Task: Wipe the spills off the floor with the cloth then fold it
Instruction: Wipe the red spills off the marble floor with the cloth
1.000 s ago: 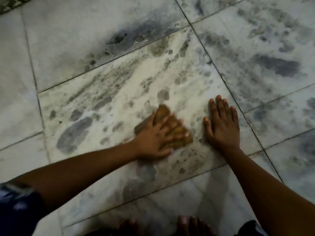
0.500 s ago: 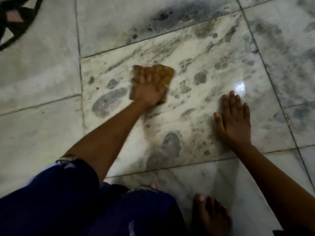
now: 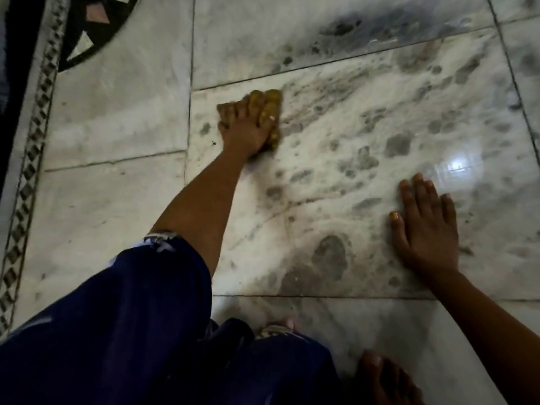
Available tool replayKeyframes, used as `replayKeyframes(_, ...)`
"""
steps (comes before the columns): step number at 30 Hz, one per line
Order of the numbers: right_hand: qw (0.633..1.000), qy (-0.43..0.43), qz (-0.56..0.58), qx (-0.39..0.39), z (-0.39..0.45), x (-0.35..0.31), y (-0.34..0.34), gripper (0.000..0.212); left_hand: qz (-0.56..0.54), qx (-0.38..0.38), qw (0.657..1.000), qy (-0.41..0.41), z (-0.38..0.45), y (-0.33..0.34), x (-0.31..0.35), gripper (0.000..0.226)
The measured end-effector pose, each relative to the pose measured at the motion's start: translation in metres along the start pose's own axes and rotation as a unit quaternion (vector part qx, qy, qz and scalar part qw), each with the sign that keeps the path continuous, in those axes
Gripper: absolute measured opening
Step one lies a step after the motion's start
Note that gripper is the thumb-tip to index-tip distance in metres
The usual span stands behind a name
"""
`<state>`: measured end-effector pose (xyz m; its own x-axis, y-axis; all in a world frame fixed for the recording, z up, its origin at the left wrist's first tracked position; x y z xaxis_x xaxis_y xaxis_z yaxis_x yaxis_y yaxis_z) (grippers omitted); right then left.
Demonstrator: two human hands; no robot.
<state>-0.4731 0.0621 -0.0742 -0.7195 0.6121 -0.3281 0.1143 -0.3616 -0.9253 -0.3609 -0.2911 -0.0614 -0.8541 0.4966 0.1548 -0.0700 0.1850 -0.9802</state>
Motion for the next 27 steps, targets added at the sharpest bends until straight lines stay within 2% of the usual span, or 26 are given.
replayKeyframes(3, 1.000, 0.002, 0.002, 0.001, 0.001, -0.001, 0.000, 0.063, -0.002, 0.038, 0.998, -0.055, -0.026, -0.007, -0.049, 0.061)
replayKeyframes(6, 1.000, 0.004, 0.001, 0.004, 0.001, -0.002, 0.000, 0.064, -0.011, 0.062, 0.996, -0.066, -0.088, -0.005, -0.082, 0.061)
replayKeyframes(9, 1.000, 0.001, 0.001, -0.002, 0.000, -0.002, 0.000, 0.064, -0.002, 0.078, 0.995, -0.063, -0.161, -0.002, -0.096, 0.077)
replayKeyframes(13, 1.000, -0.003, -0.005, 0.002, 0.000, -0.002, 0.000, 0.064, 0.020, 0.063, 0.993, -0.099, -0.238, 0.019, -0.081, 0.082)
replayKeyframes(16, 1.000, 0.001, -0.006, 0.001, -0.001, -0.003, 0.001, 0.066, 0.036, 0.087, 0.995, -0.019, -0.272, 0.031, -0.033, 0.074)
replayKeyframes(20, 1.000, 0.003, -0.012, 0.001, -0.001, -0.003, 0.003, 0.067, -0.008, 0.074, 0.982, 0.175, -0.272, 0.041, 0.036, 0.063)
replayKeyframes(22, 1.000, 0.002, -0.014, -0.002, -0.001, -0.002, 0.003, 0.067, -0.024, 0.054, 0.969, 0.242, -0.251, 0.040, 0.051, 0.062)
replayKeyframes(24, 1.000, -0.003, -0.014, -0.004, -0.002, -0.003, 0.004, 0.067, -0.018, 0.044, 0.971, 0.235, -0.222, 0.034, 0.041, 0.065)
replayKeyframes(27, 1.000, -0.002, -0.012, -0.003, -0.002, -0.004, 0.003, 0.067, 0.032, 0.033, 0.992, 0.121, -0.183, 0.024, -0.017, 0.078)
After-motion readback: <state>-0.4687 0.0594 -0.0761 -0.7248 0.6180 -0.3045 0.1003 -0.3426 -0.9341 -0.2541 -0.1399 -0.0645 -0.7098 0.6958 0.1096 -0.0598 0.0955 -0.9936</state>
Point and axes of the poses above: each hand's wrist, its own z-axis towards the middle knuckle, its own y-axis out of the palm, x = y × z, the point moved 7 cm from there along z, towards the middle knuckle, and after that the axes turned 13 degrees about x, right-handed, at the moved point
